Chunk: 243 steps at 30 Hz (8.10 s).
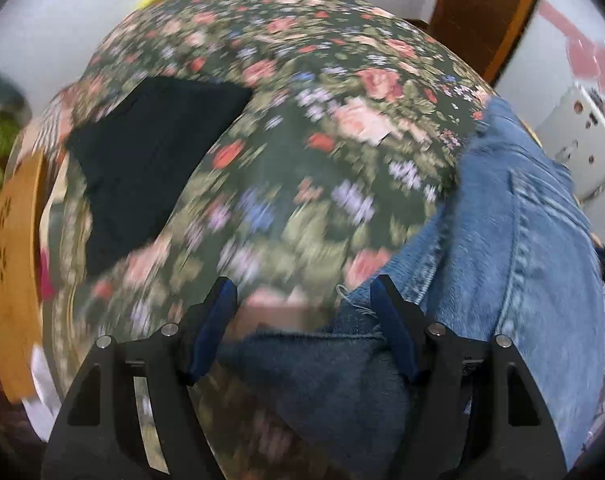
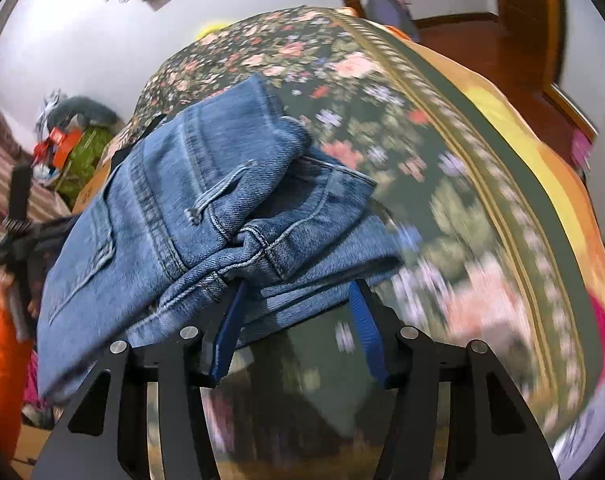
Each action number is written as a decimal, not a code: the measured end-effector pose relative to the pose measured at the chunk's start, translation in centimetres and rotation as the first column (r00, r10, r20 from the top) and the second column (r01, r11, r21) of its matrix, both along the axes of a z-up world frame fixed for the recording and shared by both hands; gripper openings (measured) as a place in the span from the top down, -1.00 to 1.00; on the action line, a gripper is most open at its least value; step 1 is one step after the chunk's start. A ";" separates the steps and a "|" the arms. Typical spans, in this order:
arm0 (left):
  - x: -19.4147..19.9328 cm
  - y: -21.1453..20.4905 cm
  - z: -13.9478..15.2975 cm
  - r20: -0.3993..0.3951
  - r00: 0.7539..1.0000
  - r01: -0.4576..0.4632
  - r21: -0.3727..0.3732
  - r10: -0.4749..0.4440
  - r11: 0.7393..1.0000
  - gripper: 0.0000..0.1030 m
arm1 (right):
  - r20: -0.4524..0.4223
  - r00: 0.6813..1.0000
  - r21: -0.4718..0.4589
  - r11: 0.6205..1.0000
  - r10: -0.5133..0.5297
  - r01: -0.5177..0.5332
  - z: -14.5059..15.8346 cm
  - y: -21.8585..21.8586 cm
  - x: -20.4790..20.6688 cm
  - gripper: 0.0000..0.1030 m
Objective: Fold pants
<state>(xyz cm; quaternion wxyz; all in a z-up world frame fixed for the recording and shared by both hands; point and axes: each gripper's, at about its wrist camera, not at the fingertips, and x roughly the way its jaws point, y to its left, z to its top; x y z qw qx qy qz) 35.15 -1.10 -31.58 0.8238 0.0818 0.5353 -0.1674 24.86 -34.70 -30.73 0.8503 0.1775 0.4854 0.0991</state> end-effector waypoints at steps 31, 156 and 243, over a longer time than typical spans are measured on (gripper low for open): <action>-17.6 -2.5 5.4 0.018 0.997 -0.075 -0.220 0.081 0.973 0.47 | 0.151 0.927 -0.022 0.938 0.344 -0.345 4.5 6.9 -6.3 0.20; -0.5 5.9 19.0 0.372 0.911 -0.087 -0.252 0.180 0.964 0.43 | 0.471 0.731 -0.143 0.860 0.494 -0.490 18.9 18.6 11.6 0.48; -29.8 4.6 28.8 0.780 0.464 -0.293 -0.312 0.420 0.904 -0.99 | 0.825 0.494 -0.193 0.958 0.276 -0.214 28.4 17.8 -12.9 -1.00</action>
